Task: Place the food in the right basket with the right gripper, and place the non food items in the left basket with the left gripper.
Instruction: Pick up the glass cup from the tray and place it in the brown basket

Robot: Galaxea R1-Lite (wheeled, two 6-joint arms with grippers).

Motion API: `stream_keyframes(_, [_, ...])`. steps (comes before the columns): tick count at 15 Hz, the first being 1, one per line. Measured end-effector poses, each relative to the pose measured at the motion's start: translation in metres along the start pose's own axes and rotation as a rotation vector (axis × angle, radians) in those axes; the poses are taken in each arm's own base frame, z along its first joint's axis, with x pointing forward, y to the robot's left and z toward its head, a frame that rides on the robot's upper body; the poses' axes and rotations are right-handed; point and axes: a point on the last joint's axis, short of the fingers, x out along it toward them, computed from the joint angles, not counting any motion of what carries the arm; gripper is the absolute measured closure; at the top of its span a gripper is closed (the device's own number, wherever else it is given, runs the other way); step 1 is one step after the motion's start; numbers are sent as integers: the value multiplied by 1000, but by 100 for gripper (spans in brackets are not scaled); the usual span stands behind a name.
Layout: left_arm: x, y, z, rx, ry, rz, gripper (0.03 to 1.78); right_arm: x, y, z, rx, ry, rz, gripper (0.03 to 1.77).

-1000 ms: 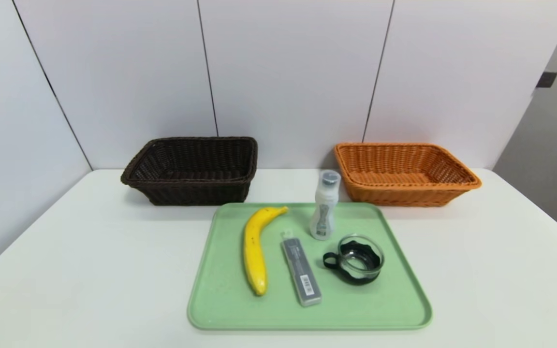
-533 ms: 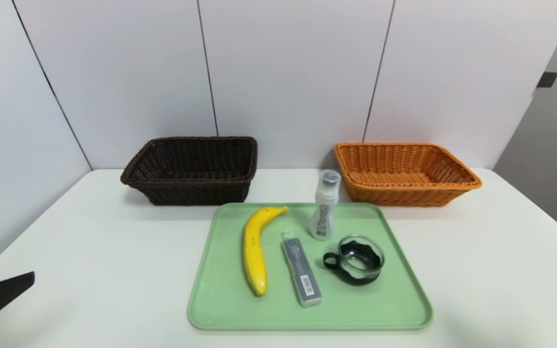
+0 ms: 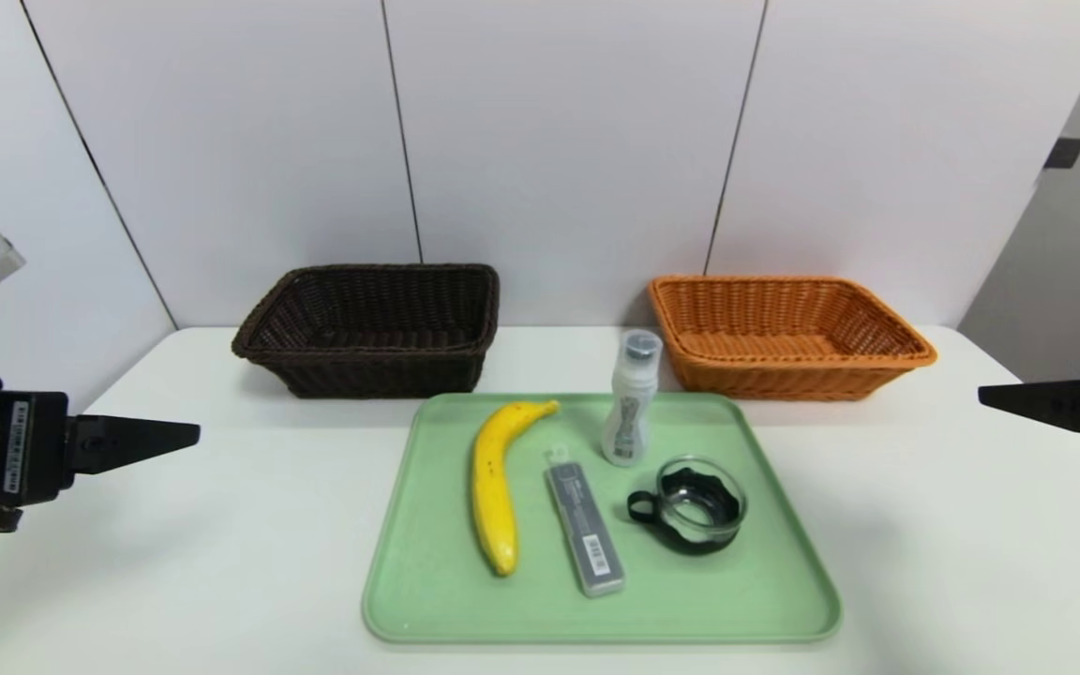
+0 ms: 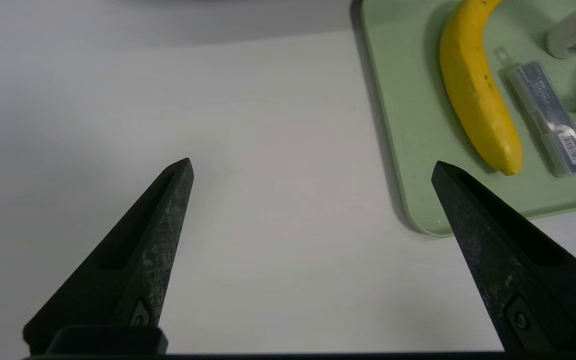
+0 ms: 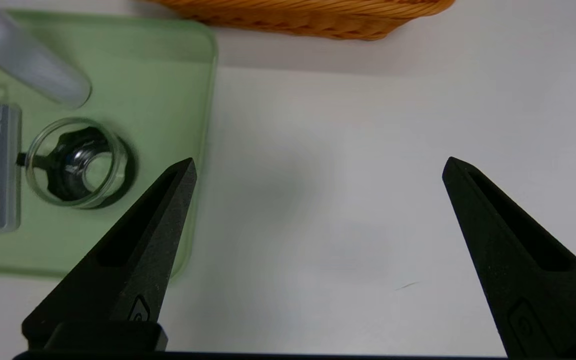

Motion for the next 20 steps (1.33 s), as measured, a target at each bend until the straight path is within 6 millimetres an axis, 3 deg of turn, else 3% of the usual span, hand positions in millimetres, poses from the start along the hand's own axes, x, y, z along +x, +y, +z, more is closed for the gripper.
stream_keyframes(6, [15, -34, 3, 60, 65, -179, 12, 3, 23, 7, -53, 104, 102, 10])
stream_keyframes(10, [19, -60, 13, 97, 58, -291, 12, 4, 26, 7, -28, 120, 113, 10])
stream_keyframes(16, [43, -96, 29, 135, 100, -377, 12, 8, 26, 7, 4, 137, 106, 10])
stream_keyframes(20, [59, -131, 33, 121, 125, -363, 12, 11, 27, 6, 24, 149, 107, 10])
